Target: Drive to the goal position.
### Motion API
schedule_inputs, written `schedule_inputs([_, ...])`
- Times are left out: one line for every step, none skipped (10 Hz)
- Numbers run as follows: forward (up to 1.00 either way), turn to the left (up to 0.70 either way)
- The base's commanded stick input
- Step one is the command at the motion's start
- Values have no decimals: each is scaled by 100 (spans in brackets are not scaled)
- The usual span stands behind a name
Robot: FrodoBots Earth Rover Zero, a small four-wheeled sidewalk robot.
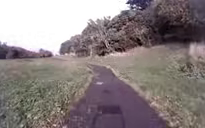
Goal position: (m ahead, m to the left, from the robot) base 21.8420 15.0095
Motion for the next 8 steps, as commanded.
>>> schedule_inputs([100,0])
schedule_inputs([100,0])
schedule_inputs([100,0])
schedule_inputs([100,0])
schedule_inputs([100,0])
schedule_inputs([100,0])
schedule_inputs([100,-1])
schedule_inputs([100,-7])
